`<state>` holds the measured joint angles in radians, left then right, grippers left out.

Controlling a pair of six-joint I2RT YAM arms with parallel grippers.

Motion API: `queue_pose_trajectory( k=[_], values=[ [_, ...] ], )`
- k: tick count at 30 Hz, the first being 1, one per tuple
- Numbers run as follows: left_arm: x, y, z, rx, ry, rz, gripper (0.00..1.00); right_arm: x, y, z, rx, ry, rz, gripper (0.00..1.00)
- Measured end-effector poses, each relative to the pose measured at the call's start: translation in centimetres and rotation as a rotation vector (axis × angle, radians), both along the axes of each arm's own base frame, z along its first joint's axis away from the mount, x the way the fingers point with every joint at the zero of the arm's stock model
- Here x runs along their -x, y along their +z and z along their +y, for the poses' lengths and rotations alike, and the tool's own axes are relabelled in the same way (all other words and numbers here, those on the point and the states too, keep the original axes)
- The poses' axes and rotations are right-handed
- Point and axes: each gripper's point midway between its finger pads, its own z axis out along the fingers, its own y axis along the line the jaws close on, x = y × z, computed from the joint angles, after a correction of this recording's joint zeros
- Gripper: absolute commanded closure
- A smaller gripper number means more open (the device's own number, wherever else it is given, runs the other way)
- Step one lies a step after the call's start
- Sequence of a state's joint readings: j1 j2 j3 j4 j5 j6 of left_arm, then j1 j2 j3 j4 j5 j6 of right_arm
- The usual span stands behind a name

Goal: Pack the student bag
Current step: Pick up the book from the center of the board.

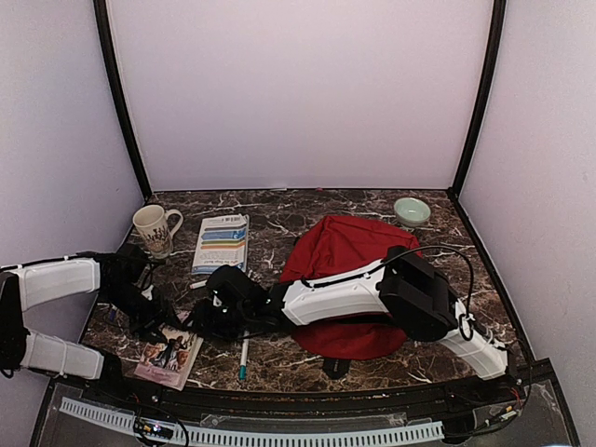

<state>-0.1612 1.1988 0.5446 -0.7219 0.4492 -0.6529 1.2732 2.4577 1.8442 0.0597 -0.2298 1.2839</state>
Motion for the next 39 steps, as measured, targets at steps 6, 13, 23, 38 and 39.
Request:
queue_pose_trajectory(
  k=[6,13,23,38,39],
  values=[
    [0.1,0.1,0.0,0.005,0.012,-0.010,0.44,-0.3,1.7,1.3,-0.054,0.050,-0.028,0.55],
    [0.2,0.1,-0.1,0.007,0.012,-0.006,0.51,-0.7,-1.2,1.2,-0.024,0.046,-0.001,0.66],
    [0.3,0.1,-0.2,0.018,0.009,0.000,0.55,-0.9,-1.5,1.1,-0.039,0.024,0.006,1.00],
    [-2.9,4.5,-0.7,0.027,-0.088,-0.146,0.48,-1.6,1.4,-0.6,-0.026,0.055,-0.126,1.00],
    [-3.2,4.9,-0.7,0.022,-0.096,-0.162,0.48,-1.7,2.3,-0.9,-0.029,0.060,-0.146,1.00]
  ],
)
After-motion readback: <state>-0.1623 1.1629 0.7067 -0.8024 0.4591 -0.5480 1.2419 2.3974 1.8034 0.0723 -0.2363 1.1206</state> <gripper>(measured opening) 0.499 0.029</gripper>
